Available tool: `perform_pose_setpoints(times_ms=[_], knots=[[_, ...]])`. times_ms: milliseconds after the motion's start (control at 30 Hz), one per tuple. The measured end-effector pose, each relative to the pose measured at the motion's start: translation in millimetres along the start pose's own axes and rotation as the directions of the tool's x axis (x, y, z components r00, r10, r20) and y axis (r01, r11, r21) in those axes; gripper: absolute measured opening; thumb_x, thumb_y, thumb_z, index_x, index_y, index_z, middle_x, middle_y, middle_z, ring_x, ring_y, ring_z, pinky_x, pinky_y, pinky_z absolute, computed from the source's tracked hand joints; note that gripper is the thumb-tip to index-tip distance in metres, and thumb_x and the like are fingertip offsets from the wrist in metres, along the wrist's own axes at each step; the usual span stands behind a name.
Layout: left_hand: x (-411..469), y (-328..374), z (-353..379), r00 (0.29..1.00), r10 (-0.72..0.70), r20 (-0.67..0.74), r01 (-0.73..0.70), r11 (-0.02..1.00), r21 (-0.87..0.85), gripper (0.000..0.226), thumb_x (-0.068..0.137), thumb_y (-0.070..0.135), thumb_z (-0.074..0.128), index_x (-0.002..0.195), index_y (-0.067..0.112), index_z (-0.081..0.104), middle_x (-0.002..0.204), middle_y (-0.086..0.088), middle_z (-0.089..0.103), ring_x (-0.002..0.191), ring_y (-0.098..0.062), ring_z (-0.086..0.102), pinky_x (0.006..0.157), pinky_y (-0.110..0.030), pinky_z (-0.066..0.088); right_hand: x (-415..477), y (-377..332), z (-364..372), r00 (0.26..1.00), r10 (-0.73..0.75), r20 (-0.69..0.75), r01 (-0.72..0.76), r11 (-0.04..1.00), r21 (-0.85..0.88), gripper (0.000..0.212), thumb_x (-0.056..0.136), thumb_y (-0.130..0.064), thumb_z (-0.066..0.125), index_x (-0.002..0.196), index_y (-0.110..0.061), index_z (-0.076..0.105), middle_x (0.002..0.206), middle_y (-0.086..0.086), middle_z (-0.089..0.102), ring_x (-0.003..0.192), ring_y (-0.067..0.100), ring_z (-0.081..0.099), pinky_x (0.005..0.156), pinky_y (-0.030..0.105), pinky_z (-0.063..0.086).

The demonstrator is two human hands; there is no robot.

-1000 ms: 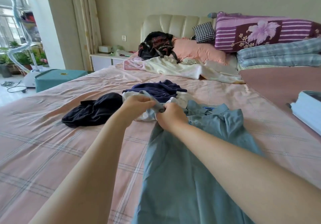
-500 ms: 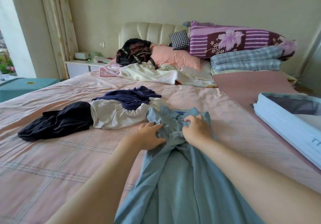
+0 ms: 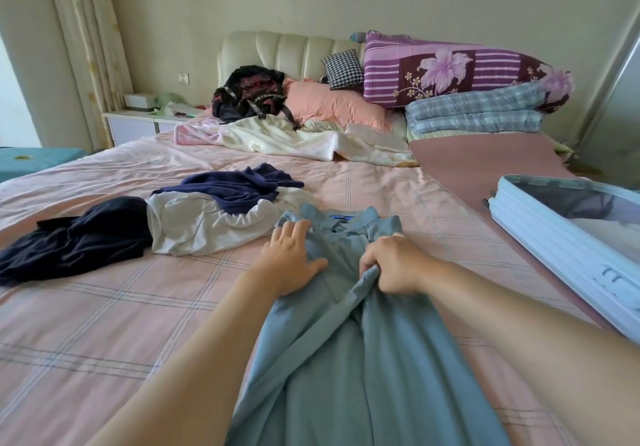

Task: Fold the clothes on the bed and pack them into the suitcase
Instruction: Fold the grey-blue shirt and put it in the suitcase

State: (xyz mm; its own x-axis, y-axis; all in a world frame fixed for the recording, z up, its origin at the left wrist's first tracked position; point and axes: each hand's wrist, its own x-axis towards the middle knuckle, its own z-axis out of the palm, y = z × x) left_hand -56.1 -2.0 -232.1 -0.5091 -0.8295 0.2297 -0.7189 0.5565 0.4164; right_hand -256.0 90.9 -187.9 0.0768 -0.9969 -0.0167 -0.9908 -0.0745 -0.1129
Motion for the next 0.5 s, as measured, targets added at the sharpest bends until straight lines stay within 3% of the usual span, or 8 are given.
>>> perform_pose_setpoints(times_ms=[67, 100, 167, 233, 300, 367, 433, 500], knots=[[-3.0, -4.6, 2.5, 0.994, 0.002, 0.107, -0.002, 1.0, 0.004, 0.087, 0.088, 0.058, 0.06, 0.154, 0.025, 0.014, 0.156, -0.002, 0.022, 0.145, -0.027, 0.02, 0.118, -0.041, 0.024, -6.1, 9.0, 2.1, 0.992, 0.031, 0.12, -0.044, 0.993, 0.107, 0.048, 0.069, -0.004, 0.047, 0.092, -0.033, 0.078, 0.092, -0.01, 0.074, 0.094, 0.009, 0.063, 0.084, 0.024, 0.051], [-4.3, -6.9, 2.4, 0.984, -0.009, 0.18, 0.005, 1.0, 0.025, 0.09, 0.088, 0.06, 0.058, 0.156, 0.026, 0.009, 0.16, 0.0, 0.017, 0.147, -0.025, 0.018, 0.119, -0.041, 0.023, -6.8, 11.4, -0.1, 0.989, 0.066, 0.132, -0.092, 0.975, 0.204, 0.047, 0.069, -0.003, 0.046, 0.086, -0.032, 0.079, 0.09, -0.01, 0.073, 0.091, 0.011, 0.064, 0.081, 0.026, 0.052], [-4.8, -10.3, 0.8, 0.965, -0.031, 0.259, 0.014, 0.998, 0.068, 0.089, 0.09, 0.063, 0.054, 0.157, 0.027, 0.008, 0.162, 0.002, 0.016, 0.149, -0.022, 0.017, 0.119, -0.04, 0.022, 0.8, 14.7, -8.1, 0.986, 0.161, 0.051, -0.169, 0.922, 0.349, 0.045, 0.071, -0.004, 0.045, 0.076, -0.033, 0.079, 0.089, -0.006, 0.074, 0.088, 0.019, 0.067, 0.08, 0.033, 0.055], [-2.9, -12.3, 0.1, 0.976, -0.035, 0.214, 0.027, 0.999, 0.038, 0.081, 0.09, 0.059, 0.057, 0.154, 0.026, 0.019, 0.157, 0.001, 0.025, 0.146, -0.023, 0.023, 0.117, -0.038, 0.024, 12.6, 15.2, -13.4, 0.97, 0.231, -0.075, -0.185, 0.901, 0.392, 0.048, 0.078, -0.005, 0.042, 0.081, -0.034, 0.079, 0.089, -0.009, 0.071, 0.081, 0.016, 0.065, 0.07, 0.03, 0.054], [3.3, -13.5, 0.1, 0.996, -0.049, 0.076, 0.056, 0.994, -0.093, 0.062, 0.095, 0.046, 0.056, 0.148, 0.024, 0.032, 0.148, -0.001, 0.038, 0.139, -0.024, 0.034, 0.114, -0.037, 0.03, 27.1, 11.9, -12.9, 0.95, 0.259, -0.176, -0.184, 0.917, 0.354, 0.044, 0.091, -0.009, 0.041, 0.101, -0.034, 0.075, 0.103, -0.01, 0.07, 0.091, 0.013, 0.064, 0.076, 0.026, 0.05], [14.4, -14.9, -0.5, 0.998, -0.044, -0.047, 0.038, 0.992, -0.122, 0.048, 0.099, 0.025, 0.048, 0.145, 0.02, 0.037, 0.14, -0.004, 0.043, 0.132, -0.025, 0.041, 0.109, -0.036, 0.034, 44.4, 11.9, -6.4, 0.949, 0.262, -0.176, -0.218, 0.947, 0.237, 0.036, 0.101, -0.022, 0.041, 0.128, -0.028, 0.065, 0.133, -0.001, 0.063, 0.12, 0.022, 0.056, 0.098, 0.031, 0.046], [30.8, -15.4, -5.3, 1.0, -0.004, -0.024, 0.004, 1.0, 0.006, 0.057, 0.095, 0.006, 0.043, 0.15, 0.017, 0.03, 0.141, -0.006, 0.041, 0.129, -0.026, 0.039, 0.107, -0.036, 0.036, 55.8, 13.0, -0.4, 0.955, 0.279, -0.106, -0.28, 0.96, 0.003, 0.04, 0.104, -0.04, 0.041, 0.138, -0.027, 0.057, 0.143, 0.004, 0.055, 0.133, 0.028, 0.045, 0.106, 0.035, 0.035], [47.4, -16.2, -10.4, 1.0, -0.005, 0.017, 0.002, 0.985, 0.173, 0.066, 0.089, -0.001, 0.043, 0.151, 0.016, 0.029, 0.14, -0.006, 0.041, 0.127, -0.029, 0.036, 0.104, -0.039, 0.038, 62.4, 16.6, 5.5, 0.948, 0.306, -0.094, -0.315, 0.943, -0.105, 0.038, 0.103, -0.048, 0.042, 0.129, -0.03, 0.063, 0.139, 0.003, 0.058, 0.132, 0.028, 0.044, 0.106, 0.037, 0.03]])
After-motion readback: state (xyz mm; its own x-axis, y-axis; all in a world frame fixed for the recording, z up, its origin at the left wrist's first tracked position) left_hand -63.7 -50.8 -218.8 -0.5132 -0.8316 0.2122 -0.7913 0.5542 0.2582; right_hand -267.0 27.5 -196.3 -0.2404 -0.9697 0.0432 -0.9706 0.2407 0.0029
